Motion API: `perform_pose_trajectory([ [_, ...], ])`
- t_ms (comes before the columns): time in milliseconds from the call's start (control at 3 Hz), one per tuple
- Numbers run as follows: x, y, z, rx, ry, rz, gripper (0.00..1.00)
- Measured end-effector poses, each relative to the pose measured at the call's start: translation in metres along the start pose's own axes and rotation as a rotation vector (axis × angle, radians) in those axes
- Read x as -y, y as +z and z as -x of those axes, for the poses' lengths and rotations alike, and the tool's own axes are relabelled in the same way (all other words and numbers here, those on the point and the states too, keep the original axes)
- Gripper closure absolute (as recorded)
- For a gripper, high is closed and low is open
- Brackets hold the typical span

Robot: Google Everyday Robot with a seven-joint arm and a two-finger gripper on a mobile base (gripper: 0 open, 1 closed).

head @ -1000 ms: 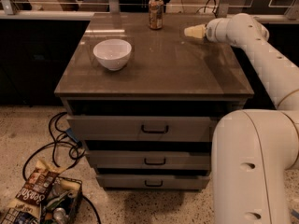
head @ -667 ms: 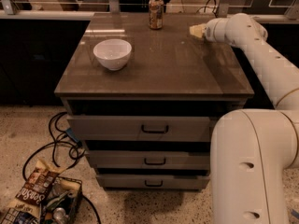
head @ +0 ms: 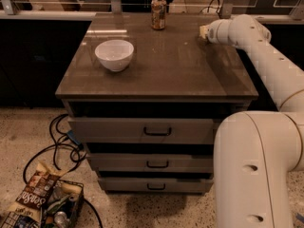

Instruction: Place rxbar chocolate into white bowl

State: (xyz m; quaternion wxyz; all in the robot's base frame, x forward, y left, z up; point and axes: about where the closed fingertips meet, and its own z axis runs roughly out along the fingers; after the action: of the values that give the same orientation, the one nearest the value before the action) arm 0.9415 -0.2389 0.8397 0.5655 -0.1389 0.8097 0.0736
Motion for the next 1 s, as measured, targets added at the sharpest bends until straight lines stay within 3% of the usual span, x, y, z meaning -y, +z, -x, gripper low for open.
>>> perform_pose_trajectory([
  [333, -0.0020, 0.0021, -0.0016, -0.002, 0.000, 0.003, 1.00],
  [1000, -0.0062, 0.0062, -0.0048, -0.007, 0.001, 0.009, 0.58],
])
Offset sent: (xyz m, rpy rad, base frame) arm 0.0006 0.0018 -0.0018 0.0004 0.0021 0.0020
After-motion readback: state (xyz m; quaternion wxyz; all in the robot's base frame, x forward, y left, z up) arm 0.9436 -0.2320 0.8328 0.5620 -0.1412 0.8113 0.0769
